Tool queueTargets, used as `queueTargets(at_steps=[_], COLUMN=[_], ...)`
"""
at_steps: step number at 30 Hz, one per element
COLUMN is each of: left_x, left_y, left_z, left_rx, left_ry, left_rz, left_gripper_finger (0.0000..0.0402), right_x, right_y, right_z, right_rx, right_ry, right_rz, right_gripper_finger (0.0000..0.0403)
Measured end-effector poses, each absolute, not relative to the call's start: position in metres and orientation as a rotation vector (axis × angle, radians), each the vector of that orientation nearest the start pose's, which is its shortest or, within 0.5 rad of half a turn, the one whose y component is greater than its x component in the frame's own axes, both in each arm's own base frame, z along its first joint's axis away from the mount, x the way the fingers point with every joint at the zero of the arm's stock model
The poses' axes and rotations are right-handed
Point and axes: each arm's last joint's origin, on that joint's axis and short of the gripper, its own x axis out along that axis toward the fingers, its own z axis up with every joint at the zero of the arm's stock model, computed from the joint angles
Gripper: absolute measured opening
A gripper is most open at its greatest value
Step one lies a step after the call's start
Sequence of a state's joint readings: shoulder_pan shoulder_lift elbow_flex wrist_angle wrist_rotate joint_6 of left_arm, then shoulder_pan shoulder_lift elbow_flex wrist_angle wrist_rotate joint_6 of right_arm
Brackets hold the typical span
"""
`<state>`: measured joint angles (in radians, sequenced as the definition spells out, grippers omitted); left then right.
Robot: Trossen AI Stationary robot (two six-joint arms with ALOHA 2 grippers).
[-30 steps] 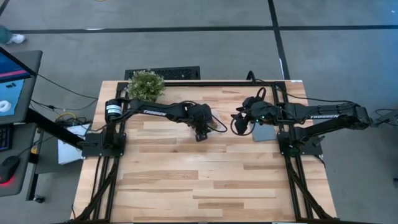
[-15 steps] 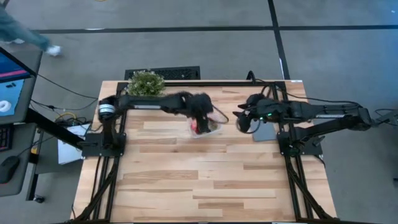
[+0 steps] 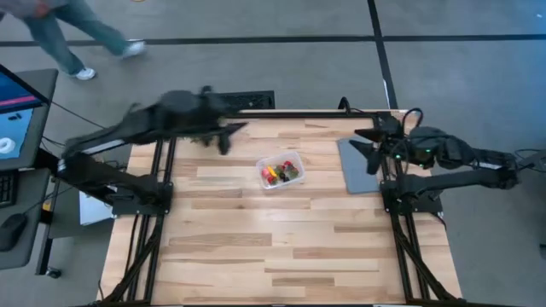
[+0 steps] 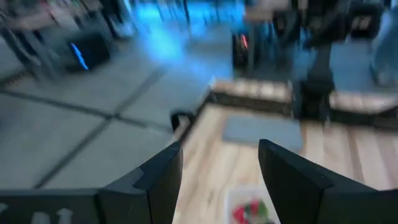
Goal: Pick and placing Produce into tupperware
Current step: Return to Home Position
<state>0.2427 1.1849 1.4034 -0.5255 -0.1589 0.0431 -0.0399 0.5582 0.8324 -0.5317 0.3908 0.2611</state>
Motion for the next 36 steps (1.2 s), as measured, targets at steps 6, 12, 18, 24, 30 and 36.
queueTargets(at_steps=[6, 12, 18, 24, 30, 36], left_x=[0.163, 0.117, 0.088, 0.073, 0.070, 0.076], left_y=[0.039, 0.032, 0.027, 0.025, 0.024, 0.027], left_z=[0.399, 0.339, 0.291, 0.258, 0.238, 0.224], left_rx=[0.032, -0.012, -0.045, -0.051, -0.057, -0.078], left_ry=[0.065, -0.081, -0.161, -0.199, -0.213, -0.163], left_rz=[0.410, 0.443, 0.461, 0.487, 0.502, 0.529], left_gripper_finger=[0.0203, 0.0203, 0.0203, 0.0203, 0.0203, 0.0203], right_x=[0.082, 0.082, 0.090, 0.088, 0.081, 0.082], right_y=[-0.015, -0.016, -0.017, -0.017, -0.016, -0.016], right_z=[0.336, 0.318, 0.293, 0.262, 0.235, 0.209], right_rx=[0.200, 0.186, 0.189, 0.194, 0.209, 0.227], right_ry=[0.082, 0.043, 0.015, -0.040, -0.110, -0.135], right_rz=[-0.475, -0.480, -0.496, -0.491, -0.482, -0.479], right_gripper_finger=[0.0230, 0.0230, 0.0230, 0.0230, 0.0230, 0.0230])
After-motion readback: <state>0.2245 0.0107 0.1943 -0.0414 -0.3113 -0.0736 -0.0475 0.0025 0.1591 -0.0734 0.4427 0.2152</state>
